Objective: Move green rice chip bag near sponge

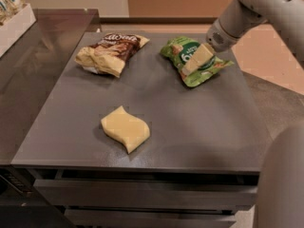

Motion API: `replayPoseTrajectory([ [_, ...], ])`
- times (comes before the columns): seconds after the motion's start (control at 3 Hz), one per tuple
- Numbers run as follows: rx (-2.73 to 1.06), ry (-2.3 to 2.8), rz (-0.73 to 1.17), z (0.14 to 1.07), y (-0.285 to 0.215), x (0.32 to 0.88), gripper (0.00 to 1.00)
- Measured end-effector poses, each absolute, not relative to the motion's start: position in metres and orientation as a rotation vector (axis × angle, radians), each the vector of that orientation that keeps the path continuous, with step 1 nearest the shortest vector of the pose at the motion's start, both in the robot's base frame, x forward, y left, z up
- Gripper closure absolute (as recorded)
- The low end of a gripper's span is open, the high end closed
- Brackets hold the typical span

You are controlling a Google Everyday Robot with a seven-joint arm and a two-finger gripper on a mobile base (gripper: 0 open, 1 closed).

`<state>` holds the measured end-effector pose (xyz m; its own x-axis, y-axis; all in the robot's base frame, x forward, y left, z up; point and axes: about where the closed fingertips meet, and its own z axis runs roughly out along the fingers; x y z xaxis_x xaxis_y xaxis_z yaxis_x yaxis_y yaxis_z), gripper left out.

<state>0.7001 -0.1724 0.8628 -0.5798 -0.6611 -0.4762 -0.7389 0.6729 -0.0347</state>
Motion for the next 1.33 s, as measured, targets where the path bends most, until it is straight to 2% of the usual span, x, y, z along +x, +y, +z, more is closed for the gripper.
replayPoseTrajectory([
  [0.33,-1.120,2.432,0.294,0.855,-0.157,0.706,0.00],
  [0.67,-1.151,2.431,0.334,0.850,-0.146,0.708,0.18],
  [1.33,-1.170,2.432,0.346,0.852,-0.145,0.700,0.64],
])
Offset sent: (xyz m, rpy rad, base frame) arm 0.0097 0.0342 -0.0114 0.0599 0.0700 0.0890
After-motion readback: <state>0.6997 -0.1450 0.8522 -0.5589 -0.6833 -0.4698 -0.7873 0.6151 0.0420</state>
